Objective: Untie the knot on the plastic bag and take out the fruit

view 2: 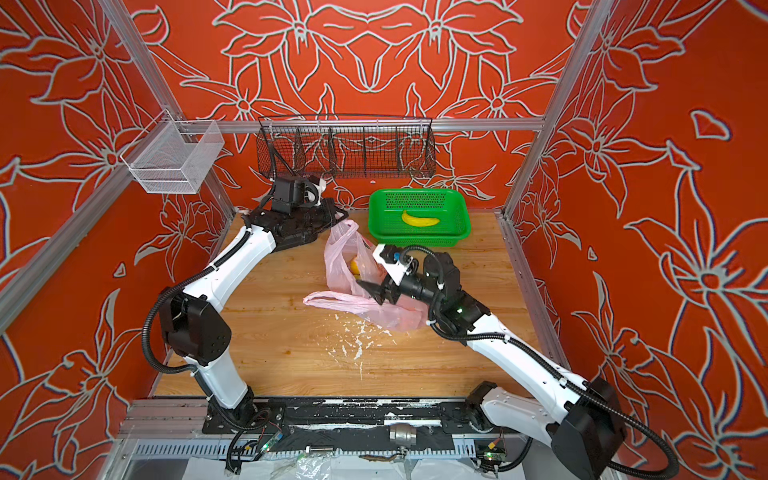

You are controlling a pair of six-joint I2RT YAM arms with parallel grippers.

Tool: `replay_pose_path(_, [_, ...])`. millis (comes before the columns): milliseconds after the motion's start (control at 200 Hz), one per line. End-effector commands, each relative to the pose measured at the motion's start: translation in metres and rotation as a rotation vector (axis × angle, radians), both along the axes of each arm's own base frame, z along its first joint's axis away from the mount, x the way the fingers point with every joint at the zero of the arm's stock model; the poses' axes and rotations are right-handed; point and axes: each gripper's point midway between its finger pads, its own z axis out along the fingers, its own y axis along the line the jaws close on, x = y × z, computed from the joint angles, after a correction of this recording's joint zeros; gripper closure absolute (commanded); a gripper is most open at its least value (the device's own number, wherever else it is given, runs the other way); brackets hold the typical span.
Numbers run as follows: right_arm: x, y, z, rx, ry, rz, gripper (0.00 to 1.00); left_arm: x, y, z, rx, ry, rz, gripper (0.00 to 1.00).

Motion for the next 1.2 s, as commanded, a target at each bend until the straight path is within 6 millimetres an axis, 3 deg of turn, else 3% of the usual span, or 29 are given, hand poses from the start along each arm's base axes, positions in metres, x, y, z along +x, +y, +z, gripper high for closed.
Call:
replay_pose_path(0, [0.044,-0.013,0.0,0.024,0.233,-0.248,0.17,-0.011,0.004,0.026,-0.019,-0.059,-0.005,1.0])
replay_pose_path(160, [0.079,-0.003,-0.032,-0.075,0.416,-0.358,0.17,-0.016,0.006,0.026,-0.015,-0.062,0.003,1.0])
replay_pose_path(415, [0.099,0.023,-0.098,-0.237,0.649,-0.355,0.18,-0.019,0.019,0.024,0.038,-0.077,0.054,1.0])
replay_pose_path(490, [0.108,0.025,-0.111,-0.241,0.675,-0.384,0.22,-0.023,0.022,0.02,0.043,-0.076,0.062,0.86])
replay_pose_path(530, [0.11,0.026,-0.116,-0.243,0.685,-0.395,0.29,-0.028,0.022,0.019,0.039,-0.084,0.061,0.75])
replay_pose_path(585, [0.113,0.028,-0.115,-0.229,0.688,-0.396,0.47,-0.035,0.026,0.02,0.03,-0.101,0.071,0.58])
replay_pose_path(681, [0.112,0.036,-0.105,-0.156,0.669,-0.358,0.65,-0.053,0.041,0.017,0.059,-0.116,0.117,0.36])
replay_pose_path(851, [0.108,0.041,-0.096,-0.071,0.637,-0.313,0.91,-0.102,0.075,0.017,0.098,-0.137,0.224,0.23])
replay_pose_path(926, [0.107,0.043,-0.095,-0.071,0.645,-0.298,0.94,-0.124,0.089,0.008,0.102,-0.128,0.274,0.2])
replay_pose_path(1056, [0.105,0.05,-0.092,-0.061,0.654,-0.258,0.97,-0.161,0.114,-0.027,0.078,-0.039,0.39,0.18])
replay_pose_path(1196, [0.104,0.052,-0.09,-0.056,0.652,-0.241,0.97,-0.188,0.12,-0.072,-0.051,0.089,0.477,0.14])
